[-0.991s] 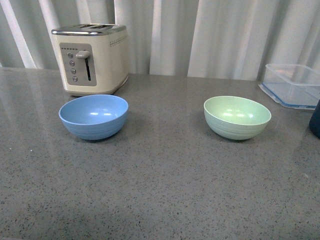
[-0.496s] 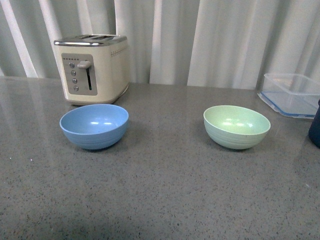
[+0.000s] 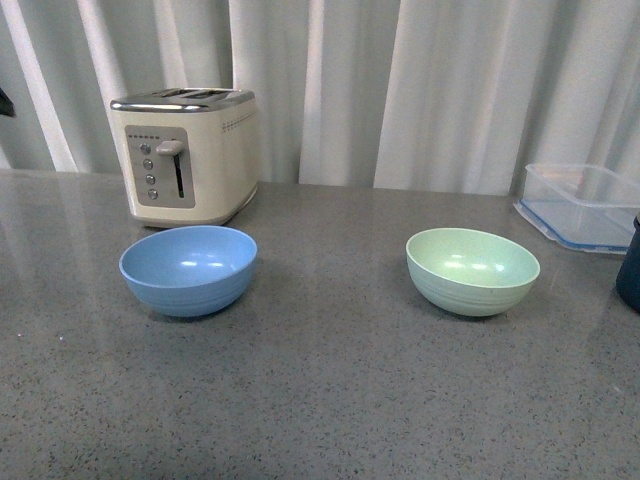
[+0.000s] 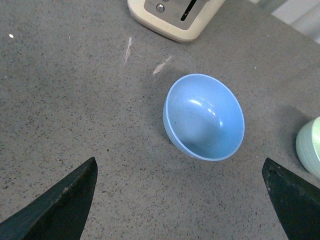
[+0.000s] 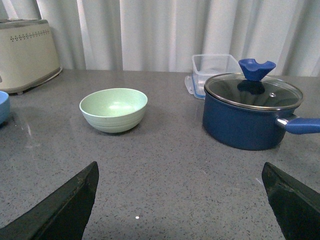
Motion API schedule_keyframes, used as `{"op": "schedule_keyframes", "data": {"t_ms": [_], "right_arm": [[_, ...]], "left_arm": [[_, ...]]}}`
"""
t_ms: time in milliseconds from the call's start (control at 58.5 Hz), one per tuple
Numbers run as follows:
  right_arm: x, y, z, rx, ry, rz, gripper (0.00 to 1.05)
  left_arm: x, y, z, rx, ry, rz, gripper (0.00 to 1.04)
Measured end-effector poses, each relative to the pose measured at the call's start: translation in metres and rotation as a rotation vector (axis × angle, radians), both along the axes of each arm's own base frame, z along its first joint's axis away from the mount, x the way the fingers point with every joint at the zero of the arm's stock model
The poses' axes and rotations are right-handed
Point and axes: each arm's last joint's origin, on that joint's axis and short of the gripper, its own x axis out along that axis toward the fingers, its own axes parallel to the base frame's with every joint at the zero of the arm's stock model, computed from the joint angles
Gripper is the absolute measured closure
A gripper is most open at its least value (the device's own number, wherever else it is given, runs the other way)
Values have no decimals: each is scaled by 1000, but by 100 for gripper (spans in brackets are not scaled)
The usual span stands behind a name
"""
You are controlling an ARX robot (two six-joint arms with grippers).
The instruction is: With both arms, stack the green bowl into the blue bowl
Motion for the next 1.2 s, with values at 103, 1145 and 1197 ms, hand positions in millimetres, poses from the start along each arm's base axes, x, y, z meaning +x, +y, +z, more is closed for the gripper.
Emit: {"op": "schedule_keyframes", "data": {"t_ms": [103,1145,1197], "right_arm": [[0,0,0,0,0,0,10],[0,0,0,0,0,0,10],[0,0,0,0,0,0,10]], "left_arm": [[31,-7,-16,-32,86,-12,7],[125,-54,-115,-27,332,23,42],[126,-54,-118,-30,335,26,52]]}}
